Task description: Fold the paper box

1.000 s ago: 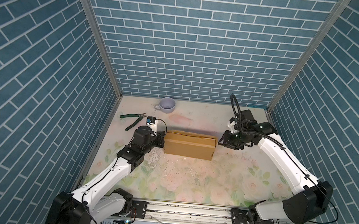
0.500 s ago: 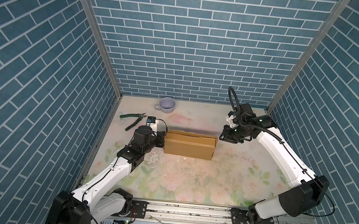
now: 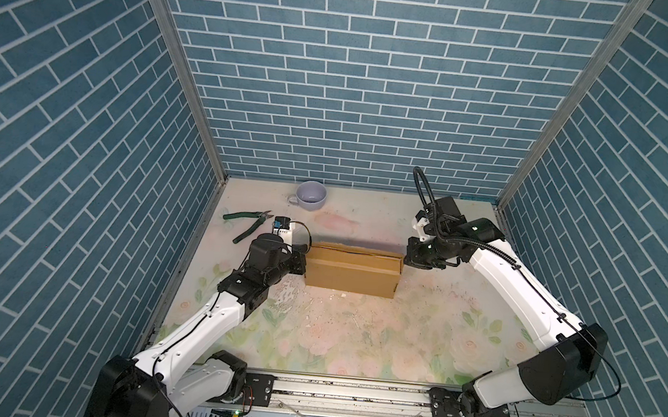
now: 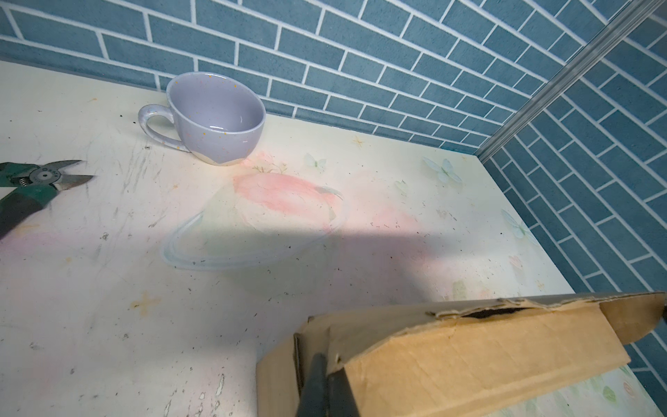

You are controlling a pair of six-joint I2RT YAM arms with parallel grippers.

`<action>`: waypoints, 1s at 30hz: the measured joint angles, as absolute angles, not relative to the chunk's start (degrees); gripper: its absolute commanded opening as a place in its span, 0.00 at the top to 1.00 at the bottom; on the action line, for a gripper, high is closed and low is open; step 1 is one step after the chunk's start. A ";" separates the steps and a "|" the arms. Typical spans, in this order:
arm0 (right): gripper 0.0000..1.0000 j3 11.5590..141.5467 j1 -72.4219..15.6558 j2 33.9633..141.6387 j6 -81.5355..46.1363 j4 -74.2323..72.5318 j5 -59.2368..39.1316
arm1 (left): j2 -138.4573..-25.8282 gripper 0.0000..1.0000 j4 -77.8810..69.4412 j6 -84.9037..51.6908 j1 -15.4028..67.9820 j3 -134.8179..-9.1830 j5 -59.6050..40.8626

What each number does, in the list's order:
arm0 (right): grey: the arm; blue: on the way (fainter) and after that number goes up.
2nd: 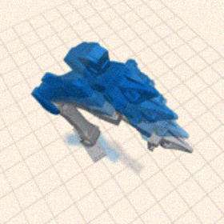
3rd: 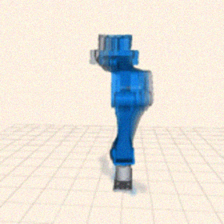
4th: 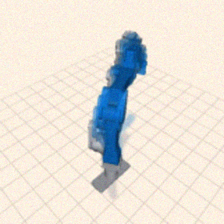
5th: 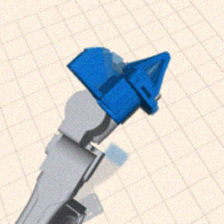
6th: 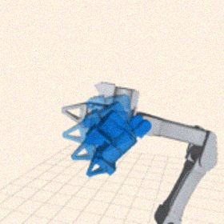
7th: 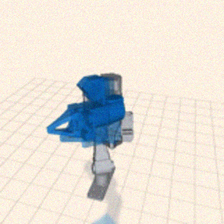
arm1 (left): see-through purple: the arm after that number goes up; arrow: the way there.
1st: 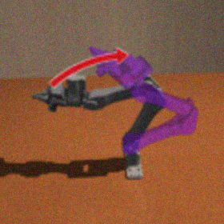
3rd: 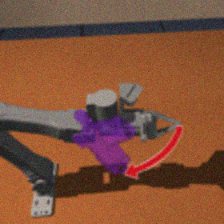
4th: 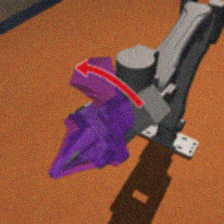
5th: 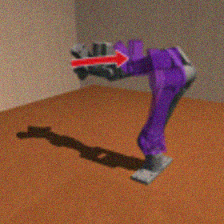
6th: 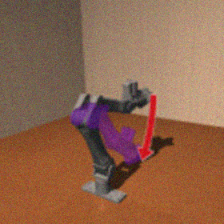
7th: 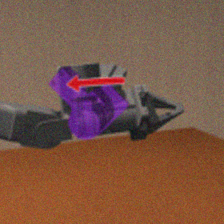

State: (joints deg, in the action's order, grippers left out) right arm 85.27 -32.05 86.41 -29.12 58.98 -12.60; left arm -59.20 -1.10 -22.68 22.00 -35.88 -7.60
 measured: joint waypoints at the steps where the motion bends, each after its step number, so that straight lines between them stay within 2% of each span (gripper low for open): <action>1: 1.00 84.82 -32.25 86.43 -29.15 58.81 -12.38 | -59.20 1.00 -1.10 -22.65 22.00 -35.88 -7.66; 18: 1.00 80.51 -33.21 86.43 -29.71 54.87 -9.89 | -58.87 1.00 -0.84 -22.37 22.00 -35.75 -7.90; 19: 0.98 80.51 -33.12 86.43 -29.71 54.78 -10.15 | -58.83 1.00 -0.80 -22.26 22.00 -35.75 -7.90; 21: 0.84 80.51 -32.29 86.37 -29.71 54.78 -11.64 | -58.72 1.00 -0.69 -22.15 22.00 -35.75 -7.81; 22: 0.81 80.51 -31.90 86.35 -29.41 54.81 -12.64 | -58.67 1.00 -0.60 -22.09 22.00 -35.77 -7.70; 30: 0.66 83.74 -22.96 85.71 -30.39 55.64 -22.46 | -58.43 1.00 -0.08 -21.71 22.00 -35.77 -7.42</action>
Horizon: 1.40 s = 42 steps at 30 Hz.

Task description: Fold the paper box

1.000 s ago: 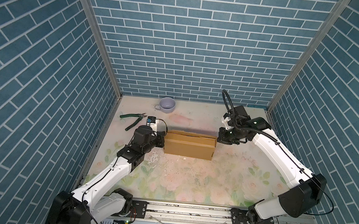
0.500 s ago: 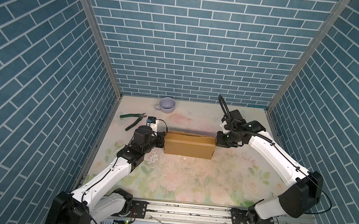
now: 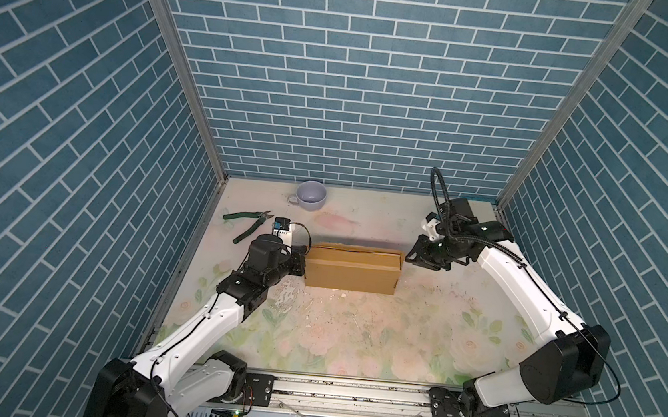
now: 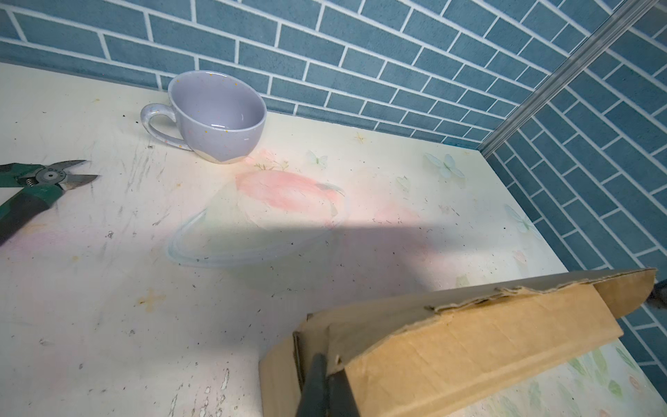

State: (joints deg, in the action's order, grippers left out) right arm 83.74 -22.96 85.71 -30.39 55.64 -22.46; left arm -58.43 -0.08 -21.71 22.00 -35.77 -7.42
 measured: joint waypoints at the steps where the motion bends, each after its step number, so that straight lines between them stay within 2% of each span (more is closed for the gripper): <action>1: 0.65 84.66 -22.33 85.71 -30.85 55.51 -22.57 | -58.39 1.00 -0.08 -21.71 22.00 -35.77 -7.31; 5: 0.58 87.77 -23.00 86.83 -34.85 52.80 -23.11 | -58.17 1.00 0.21 -21.58 22.26 -35.77 -6.87; 12: 0.56 89.58 -28.08 92.75 -37.58 52.56 -20.49 | -57.91 1.00 0.49 -21.56 24.14 -35.77 -4.62; 22: 0.48 87.85 -28.45 89.17 -34.63 55.86 -16.23 | -56.88 0.99 2.22 -21.32 24.93 -35.99 -3.20; 28: 0.48 95.44 -28.95 88.99 -26.15 61.80 -13.87 | -56.90 0.97 3.36 -20.60 24.95 -36.56 -3.22; 34: 0.28 98.85 -34.79 89.69 -15.25 64.05 -7.88 | -57.06 0.97 3.36 -20.01 24.95 -36.67 -3.33; 35: 0.26 98.28 -35.75 89.58 -12.49 63.61 -6.68 | -57.19 0.97 3.36 -19.84 24.95 -36.75 -3.46; 39: 0.11 87.64 -41.04 84.90 4.27 55.11 0.05 | -58.35 0.98 2.96 -18.96 24.93 -37.32 -3.75; 42: 0.10 80.34 -45.54 82.30 17.08 48.90 2.44 | -59.20 0.98 2.61 -18.20 24.93 -37.71 -3.73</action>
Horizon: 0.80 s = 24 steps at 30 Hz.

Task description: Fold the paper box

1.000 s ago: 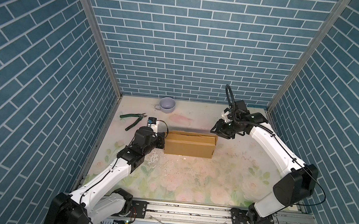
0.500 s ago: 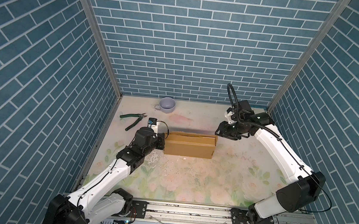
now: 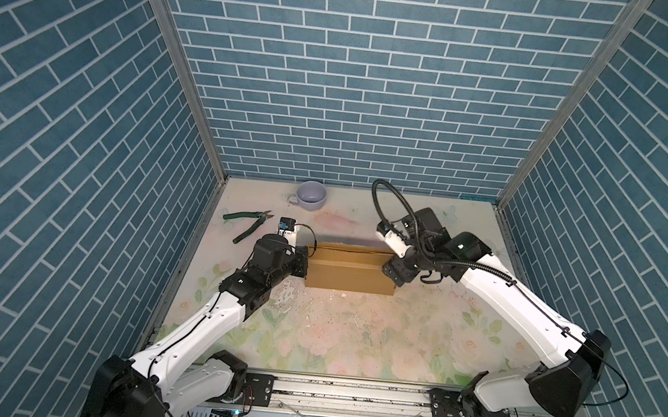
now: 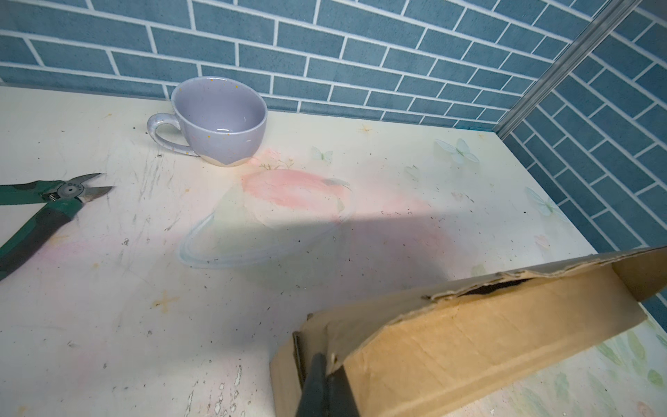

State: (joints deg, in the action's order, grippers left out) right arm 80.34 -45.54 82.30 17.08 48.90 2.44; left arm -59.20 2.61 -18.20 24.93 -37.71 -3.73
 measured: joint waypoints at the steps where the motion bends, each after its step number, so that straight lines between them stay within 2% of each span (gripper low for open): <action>1: 0.10 79.77 -46.54 82.48 20.38 47.37 2.44 | -59.37 0.98 2.55 -18.00 24.91 -37.78 -3.73; 6: 0.10 79.79 -47.03 85.36 31.88 40.40 2.87 | -59.96 0.98 2.15 -17.02 24.88 -37.98 -4.14; 14: 0.10 79.81 -47.05 88.09 40.29 37.28 2.28 | -60.25 0.99 1.72 -16.88 24.88 -37.98 -4.12; 20: 0.14 79.88 -47.16 91.57 41.56 38.37 0.16 | -60.49 0.99 1.39 -16.91 24.88 -37.98 -4.34; 24: 0.22 79.50 -47.53 91.94 42.15 37.34 1.19 | -60.42 0.99 1.43 -16.91 24.88 -37.95 -4.54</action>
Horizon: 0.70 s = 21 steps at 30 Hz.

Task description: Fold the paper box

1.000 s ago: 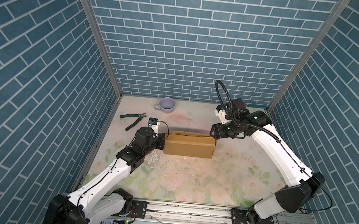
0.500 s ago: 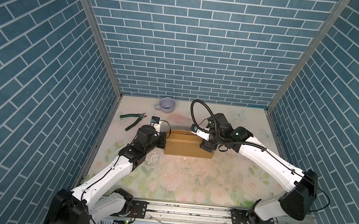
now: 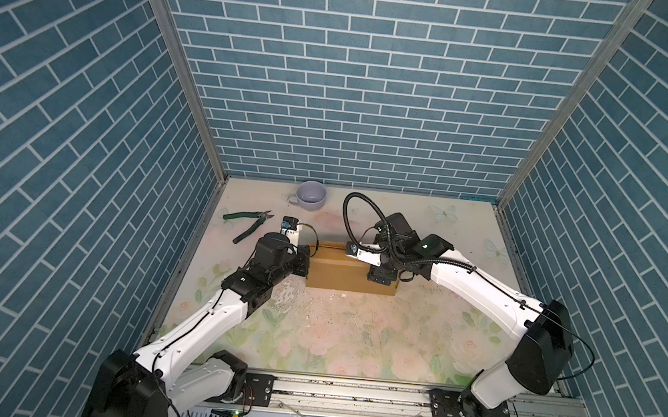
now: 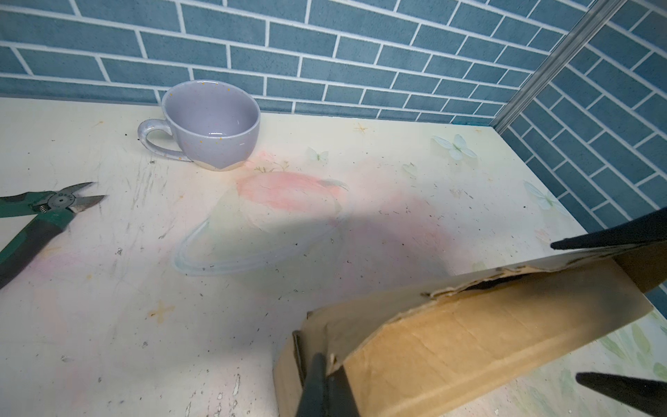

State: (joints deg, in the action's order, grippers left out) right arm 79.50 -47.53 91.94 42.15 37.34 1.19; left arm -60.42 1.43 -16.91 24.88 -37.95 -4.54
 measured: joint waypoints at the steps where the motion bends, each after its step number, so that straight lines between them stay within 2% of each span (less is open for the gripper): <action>1: 0.23 79.20 -47.72 91.94 42.28 36.58 1.78 | -60.38 0.98 1.45 -16.91 24.88 -37.93 -4.56; 13: 0.46 73.93 -50.15 91.66 44.56 28.73 8.58 | -57.71 0.82 5.82 -16.05 24.77 -36.88 -7.40; 21: 0.52 72.20 -50.35 91.37 45.28 25.15 9.87 | -54.78 0.51 9.30 -17.69 20.97 -36.88 -15.59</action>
State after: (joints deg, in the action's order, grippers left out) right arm 72.20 -50.35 91.37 45.28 25.15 9.87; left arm -54.78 9.30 -17.69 20.97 -36.88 -15.59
